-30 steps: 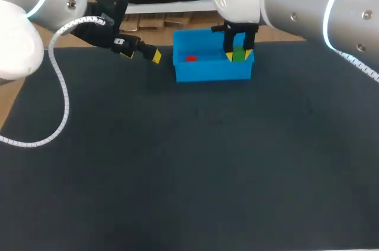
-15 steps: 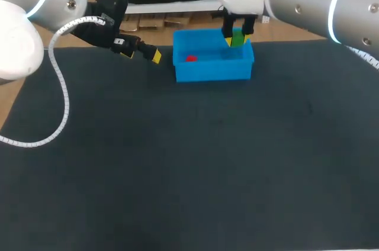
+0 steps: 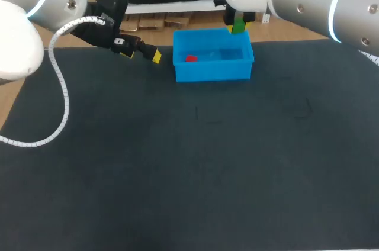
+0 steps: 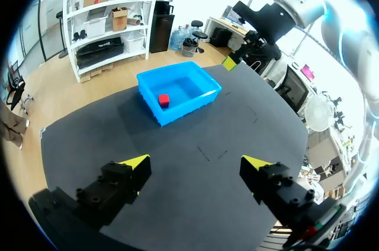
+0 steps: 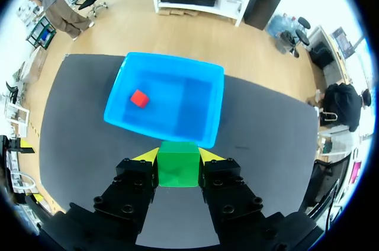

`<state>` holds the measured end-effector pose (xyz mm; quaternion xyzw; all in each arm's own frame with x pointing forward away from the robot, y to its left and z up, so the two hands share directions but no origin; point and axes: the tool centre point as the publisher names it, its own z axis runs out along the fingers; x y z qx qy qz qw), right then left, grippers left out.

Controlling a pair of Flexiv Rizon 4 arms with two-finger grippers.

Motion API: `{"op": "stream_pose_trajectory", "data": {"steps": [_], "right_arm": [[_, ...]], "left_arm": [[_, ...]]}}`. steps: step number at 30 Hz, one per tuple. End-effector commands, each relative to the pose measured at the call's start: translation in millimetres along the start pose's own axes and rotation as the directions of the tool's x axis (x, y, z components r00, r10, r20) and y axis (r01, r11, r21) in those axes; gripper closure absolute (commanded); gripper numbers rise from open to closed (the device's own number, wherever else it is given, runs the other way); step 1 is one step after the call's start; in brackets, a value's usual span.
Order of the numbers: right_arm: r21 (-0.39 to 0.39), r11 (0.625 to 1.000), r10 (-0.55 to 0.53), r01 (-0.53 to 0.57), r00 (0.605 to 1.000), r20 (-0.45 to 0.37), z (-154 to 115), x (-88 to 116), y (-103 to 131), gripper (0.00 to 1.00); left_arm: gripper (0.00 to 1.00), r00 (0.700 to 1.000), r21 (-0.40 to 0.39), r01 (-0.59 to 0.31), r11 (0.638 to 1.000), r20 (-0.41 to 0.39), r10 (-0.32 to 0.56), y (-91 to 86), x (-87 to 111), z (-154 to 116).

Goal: Use the left arm to pick the red cube and place it into the blue plastic box first, then use the right arm to grasp the green cube and put it into the same blue plastic box after the first action is fully finished.

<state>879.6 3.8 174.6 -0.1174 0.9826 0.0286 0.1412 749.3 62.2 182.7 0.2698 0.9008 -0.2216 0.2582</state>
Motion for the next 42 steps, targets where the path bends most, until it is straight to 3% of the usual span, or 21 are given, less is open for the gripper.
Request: {"op": "stream_pose_trajectory", "data": {"steps": [1,15,23,42], "right_arm": [[0.002,1.0,-0.006,0.006,1.0,-0.008,2.5,-17.7,-0.1,1.0],[0.0,1.0,-0.022,0.022,1.0,0.02,17.4,-51.6,-2.2,1.0],[-0.042,0.999,-0.004,0.007,0.998,0.068,26.8,-63.8,-5.9,1.0],[-0.18,0.984,0.027,0.007,0.983,0.184,62.2,-67.8,-13.9,1.0]], "left_arm": [[0.0,1.0,0.005,-0.003,1.0,0.005,0.003,1.1,1.2,-0.4],[0.0,1.0,0.005,-0.003,1.0,0.005,0.003,1.1,1.2,-0.4],[0.0,1.0,0.005,-0.003,1.0,0.005,0.003,1.1,1.2,-0.4],[0.0,1.0,0.005,-0.003,1.0,0.005,0.003,1.1,1.2,-0.4]]}}
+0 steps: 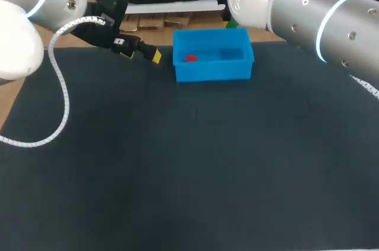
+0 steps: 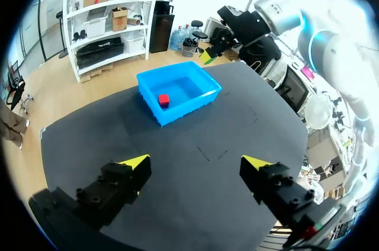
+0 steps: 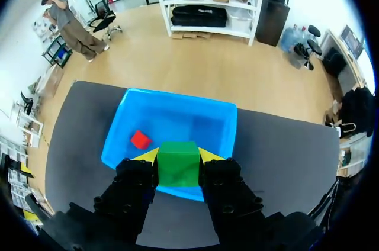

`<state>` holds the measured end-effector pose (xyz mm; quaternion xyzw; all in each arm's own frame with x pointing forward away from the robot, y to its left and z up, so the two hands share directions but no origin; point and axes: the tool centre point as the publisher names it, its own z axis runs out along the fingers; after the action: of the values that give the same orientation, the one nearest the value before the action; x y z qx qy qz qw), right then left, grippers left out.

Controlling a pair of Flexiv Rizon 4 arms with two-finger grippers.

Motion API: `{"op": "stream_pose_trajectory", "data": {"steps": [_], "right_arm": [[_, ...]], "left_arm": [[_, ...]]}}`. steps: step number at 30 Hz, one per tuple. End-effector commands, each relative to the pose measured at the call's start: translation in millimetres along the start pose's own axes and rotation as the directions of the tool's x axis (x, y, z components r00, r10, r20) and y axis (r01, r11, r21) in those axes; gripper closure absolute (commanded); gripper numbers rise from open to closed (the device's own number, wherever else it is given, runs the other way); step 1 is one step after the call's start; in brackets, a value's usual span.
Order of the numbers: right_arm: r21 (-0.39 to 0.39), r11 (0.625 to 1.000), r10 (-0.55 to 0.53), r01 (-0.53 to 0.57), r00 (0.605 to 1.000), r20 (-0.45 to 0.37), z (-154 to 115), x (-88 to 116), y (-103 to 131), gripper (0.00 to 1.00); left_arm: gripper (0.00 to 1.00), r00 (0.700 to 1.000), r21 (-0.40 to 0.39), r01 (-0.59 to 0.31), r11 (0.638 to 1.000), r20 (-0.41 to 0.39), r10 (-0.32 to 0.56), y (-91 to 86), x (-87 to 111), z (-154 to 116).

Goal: Use the left arm to pick the red cube and place it into the blue plastic box first, then use the right arm to grasp the green cube and put it into the same blue plastic box after the first action is fully finished.

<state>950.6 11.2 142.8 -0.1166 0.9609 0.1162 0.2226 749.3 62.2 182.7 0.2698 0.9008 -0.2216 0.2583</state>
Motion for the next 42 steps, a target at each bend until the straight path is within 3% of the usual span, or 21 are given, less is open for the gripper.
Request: {"op": "stream_pose_trajectory", "data": {"steps": [1,20,21,22,42], "right_arm": [[-0.036,0.999,-0.005,0.005,1.0,0.002,15.2,-6.5,-5.6,1.0],[-0.063,0.998,-0.002,0.001,1.0,-0.014,51.2,-0.7,-8.8,1.0],[-0.059,0.998,-0.003,0.002,1.0,-0.016,50.2,0.4,-8.4,0.57],[-0.058,0.998,-0.002,0.001,1.0,-0.015,49.6,0.9,-8.3,0.0],[-0.079,0.997,-0.009,0.01,1.0,0.021,34.7,2.2,-3.8,0.0]], "left_arm": [[0.0,1.0,0.005,-0.003,1.0,0.005,0.003,1.1,1.2,-0.4],[0.0,1.0,0.005,-0.003,1.0,0.005,0.003,1.1,1.2,-0.4],[0.0,1.0,0.005,-0.003,1.0,0.005,0.003,1.1,1.2,-0.4],[0.0,1.0,0.005,-0.003,1.0,0.005,0.003,1.1,1.2,-0.4],[0.0,1.0,0.005,-0.003,1.0,0.005,0.003,1.1,1.2,-0.4]]}}
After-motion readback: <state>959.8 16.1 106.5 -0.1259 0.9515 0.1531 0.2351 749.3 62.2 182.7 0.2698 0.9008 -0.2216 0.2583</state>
